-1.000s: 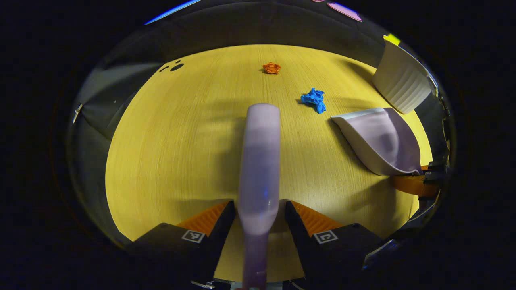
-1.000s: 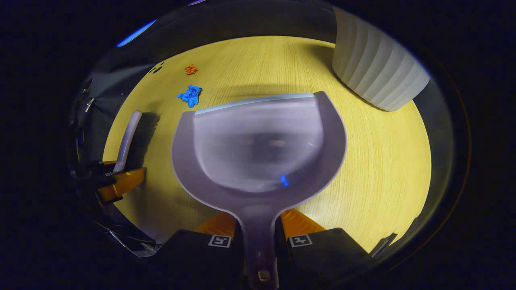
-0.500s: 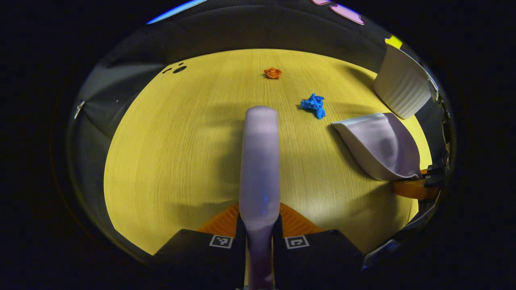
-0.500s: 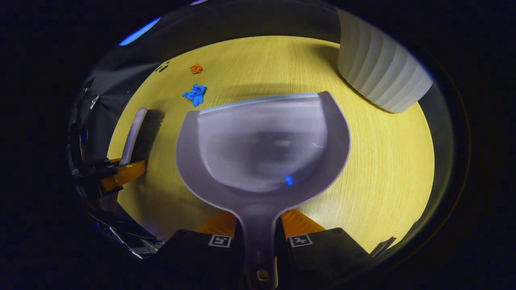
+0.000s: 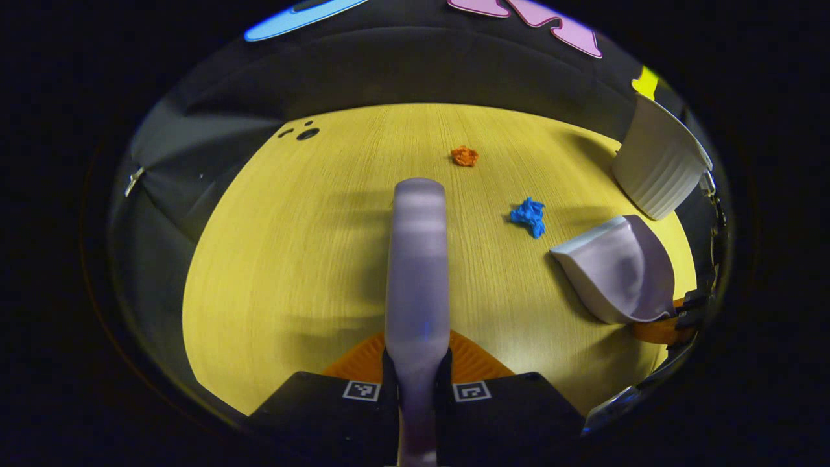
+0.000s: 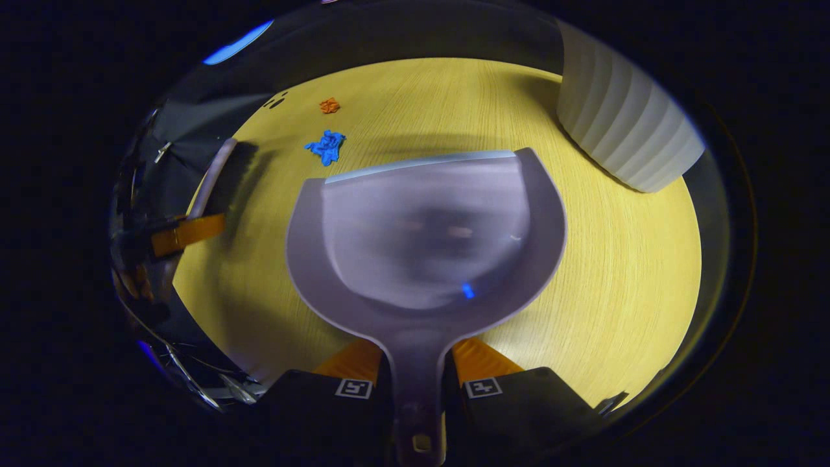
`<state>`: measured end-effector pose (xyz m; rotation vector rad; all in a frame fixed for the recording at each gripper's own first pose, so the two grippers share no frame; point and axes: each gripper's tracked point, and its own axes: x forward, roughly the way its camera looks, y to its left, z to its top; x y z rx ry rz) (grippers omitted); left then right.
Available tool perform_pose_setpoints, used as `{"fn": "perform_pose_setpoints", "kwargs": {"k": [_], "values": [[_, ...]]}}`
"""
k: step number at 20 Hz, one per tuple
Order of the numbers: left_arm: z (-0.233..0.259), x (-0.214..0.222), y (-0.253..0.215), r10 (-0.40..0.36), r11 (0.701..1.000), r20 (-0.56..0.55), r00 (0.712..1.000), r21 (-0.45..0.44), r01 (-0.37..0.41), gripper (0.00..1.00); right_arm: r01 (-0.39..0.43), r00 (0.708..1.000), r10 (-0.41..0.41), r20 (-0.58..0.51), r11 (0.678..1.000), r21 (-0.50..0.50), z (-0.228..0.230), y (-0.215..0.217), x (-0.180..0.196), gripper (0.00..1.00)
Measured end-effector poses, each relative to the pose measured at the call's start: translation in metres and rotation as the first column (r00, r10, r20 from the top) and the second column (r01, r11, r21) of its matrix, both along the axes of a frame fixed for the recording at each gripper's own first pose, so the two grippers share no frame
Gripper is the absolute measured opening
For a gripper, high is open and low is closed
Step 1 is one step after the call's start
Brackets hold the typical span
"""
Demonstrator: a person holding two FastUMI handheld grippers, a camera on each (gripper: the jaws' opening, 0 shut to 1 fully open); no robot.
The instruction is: Pick up the small broom and dustpan from the desktop, sweep the trash into the dustpan with the broom, and then empty the trash into the garbage bin.
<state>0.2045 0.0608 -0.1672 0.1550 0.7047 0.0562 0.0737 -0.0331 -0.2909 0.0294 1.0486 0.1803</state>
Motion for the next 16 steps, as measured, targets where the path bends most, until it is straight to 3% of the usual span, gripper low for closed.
{"fn": "perform_pose_setpoints", "kwargs": {"k": [1, 5, 6, 9, 10, 14, 16], "values": [[0.005, 0.009, 0.001, -0.009, 1.000, -0.002, 1.000, 0.007, 0.009, 0.27, -0.012, 1.000, 0.012, -0.004, 1.000, -0.004, 0.001, -0.001, 0.000, 0.41], [0.021, 0.060, 0.006, -0.065, 0.995, -0.021, 0.998, 0.071, 0.067, 0.26, -0.058, 0.998, 0.058, -0.009, 0.998, -0.008, 0.010, -0.005, -0.001, 0.37], [0.026, 0.074, 0.007, -0.082, 0.993, -0.030, 0.996, 0.084, 0.084, 0.27, -0.076, 0.997, 0.075, -0.013, 0.997, -0.012, 0.011, -0.006, -0.001, 0.41], [0.035, 0.116, 0.008, -0.146, 0.978, -0.067, 0.987, 0.140, 0.154, 0.27, -0.123, 0.992, 0.123, -0.010, 0.992, -0.019, 0.017, -0.006, 0.002, 0.33], [0.037, 0.129, 0.009, -0.172, 0.966, -0.086, 0.981, 0.178, 0.185, 0.25, -0.139, 0.990, 0.139, -0.015, 0.990, -0.022, 0.018, -0.006, 0.001, 0.41], [0.044, 0.181, 0.010, -0.290, 0.871, -0.152, 0.945, 0.367, 0.327, 0.27, -0.201, 0.979, 0.200, -0.026, 0.979, -0.037, 0.016, -0.005, -0.003, 0.37], [0.043, 0.194, -0.003, -0.362, 0.819, -0.193, 0.912, 0.401, 0.410, 0.25, -0.214, 0.977, 0.212, -0.031, 0.976, -0.049, 0.013, -0.006, -0.002, 0.39]]}}
